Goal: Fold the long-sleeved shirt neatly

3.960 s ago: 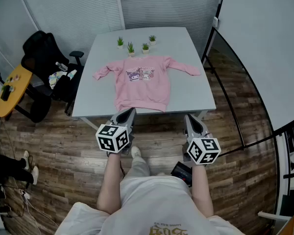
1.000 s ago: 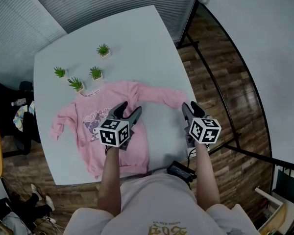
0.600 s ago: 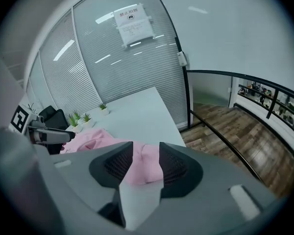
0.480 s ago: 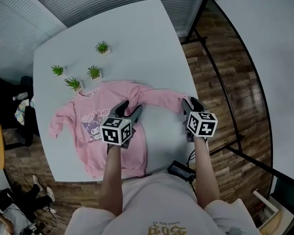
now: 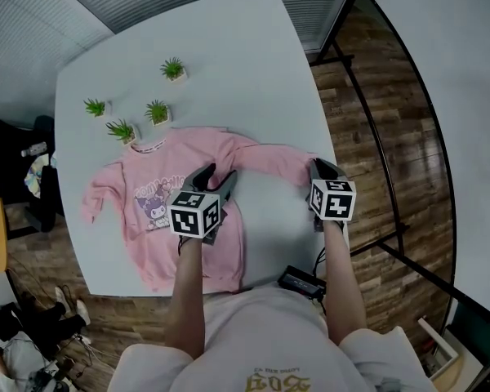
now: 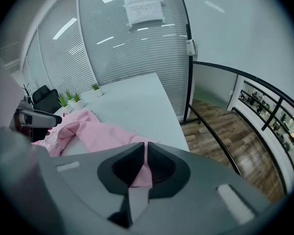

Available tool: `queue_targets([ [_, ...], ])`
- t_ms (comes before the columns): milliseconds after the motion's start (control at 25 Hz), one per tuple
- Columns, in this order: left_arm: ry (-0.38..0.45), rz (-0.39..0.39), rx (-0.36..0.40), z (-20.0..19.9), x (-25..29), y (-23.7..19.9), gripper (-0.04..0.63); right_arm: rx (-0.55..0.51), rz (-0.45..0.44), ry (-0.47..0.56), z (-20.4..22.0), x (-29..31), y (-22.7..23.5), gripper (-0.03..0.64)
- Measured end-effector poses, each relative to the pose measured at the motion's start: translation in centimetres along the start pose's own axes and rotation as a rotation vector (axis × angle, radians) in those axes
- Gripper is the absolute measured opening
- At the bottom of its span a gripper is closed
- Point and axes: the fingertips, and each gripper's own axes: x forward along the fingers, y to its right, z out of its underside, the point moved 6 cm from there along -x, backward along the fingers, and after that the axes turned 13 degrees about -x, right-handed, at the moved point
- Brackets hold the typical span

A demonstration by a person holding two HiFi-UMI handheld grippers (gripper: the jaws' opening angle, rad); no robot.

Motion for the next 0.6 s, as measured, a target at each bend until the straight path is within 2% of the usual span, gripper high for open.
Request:
queue_targets([
  [280,0.018,0.013,0.003,-0.2,-0.5,0.5,0.244,0.0,0.005,0.042,-1.0,-1.3,0.2,0.026],
  [600,0.042,0.013,0.009,-0.9,-2.5,1.4,0.242,0.018,0.045,0.141,-3.1,-5.6,0.8,0.025],
])
